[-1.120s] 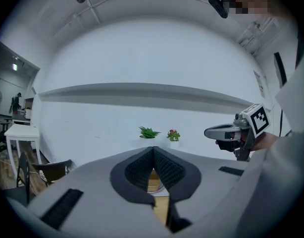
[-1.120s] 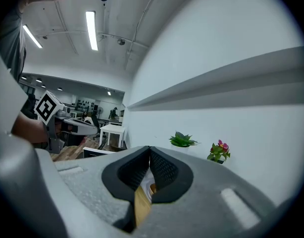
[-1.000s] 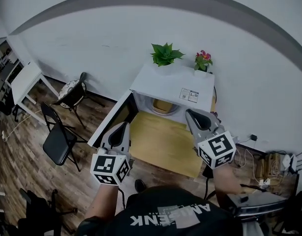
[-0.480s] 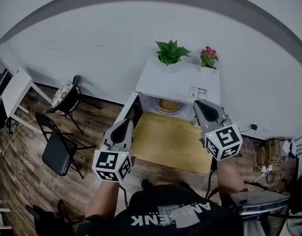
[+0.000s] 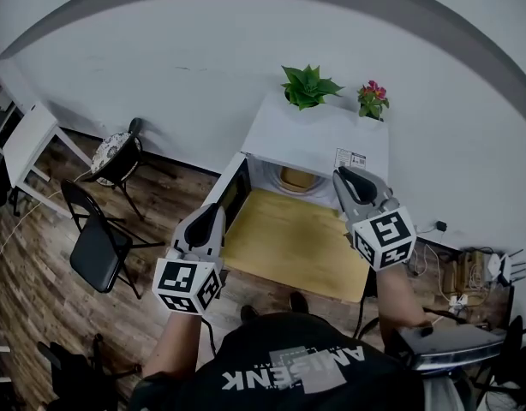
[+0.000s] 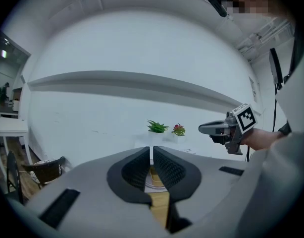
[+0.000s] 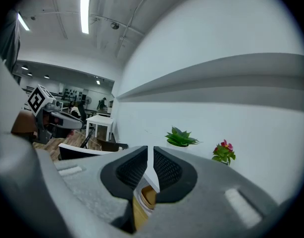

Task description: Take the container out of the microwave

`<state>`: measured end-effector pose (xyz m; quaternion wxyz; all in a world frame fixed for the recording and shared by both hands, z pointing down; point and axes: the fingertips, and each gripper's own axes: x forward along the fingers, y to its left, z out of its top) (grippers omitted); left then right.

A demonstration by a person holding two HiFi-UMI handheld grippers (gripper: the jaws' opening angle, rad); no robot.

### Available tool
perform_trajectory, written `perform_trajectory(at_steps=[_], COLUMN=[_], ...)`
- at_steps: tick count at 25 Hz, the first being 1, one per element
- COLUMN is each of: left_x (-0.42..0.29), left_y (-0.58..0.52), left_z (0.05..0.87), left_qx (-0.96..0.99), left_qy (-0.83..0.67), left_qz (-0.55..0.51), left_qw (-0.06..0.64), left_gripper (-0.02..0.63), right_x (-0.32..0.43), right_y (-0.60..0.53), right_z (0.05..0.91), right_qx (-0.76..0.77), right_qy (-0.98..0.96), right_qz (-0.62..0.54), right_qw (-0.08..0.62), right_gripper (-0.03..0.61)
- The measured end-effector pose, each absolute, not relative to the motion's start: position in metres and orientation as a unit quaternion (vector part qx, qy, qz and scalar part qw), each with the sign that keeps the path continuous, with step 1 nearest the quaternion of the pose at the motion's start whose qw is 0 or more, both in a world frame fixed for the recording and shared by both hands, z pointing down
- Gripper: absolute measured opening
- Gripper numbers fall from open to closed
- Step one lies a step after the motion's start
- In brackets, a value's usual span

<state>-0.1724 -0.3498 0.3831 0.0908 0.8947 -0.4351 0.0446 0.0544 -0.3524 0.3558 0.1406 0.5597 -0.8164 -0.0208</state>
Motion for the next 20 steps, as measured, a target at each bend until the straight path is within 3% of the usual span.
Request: perform_trajectory(at_steps=[5, 7, 20], left_x=[-0.178, -0.180, -0.197], left_y=[-0.335, -0.330, -0.283], left_z=[0.382, 0.385, 0.416], left_qx=[0.877, 0.868, 0.829], left_qy=[-0.471, -0.487, -0.542], left_qz=[0.043, 0.049, 0.056], left_qw=[0.091, 0.090, 0.125], left_gripper=[0.012, 0.089, 0.091], right_x=[0.033, 0.023, -0.034], right_y=[-0.350, -0.351, -0.341], right_z=[0.368, 0.376, 0.455], right_qx=[0.497, 0.472, 0.338], right_qy=[-0.853, -0.866, -0.912], right_qz=[-0.026, -0.031, -0.030], right_qw=[0.156, 0.161, 0.229], right_gripper=[0.044, 0.073, 0.178])
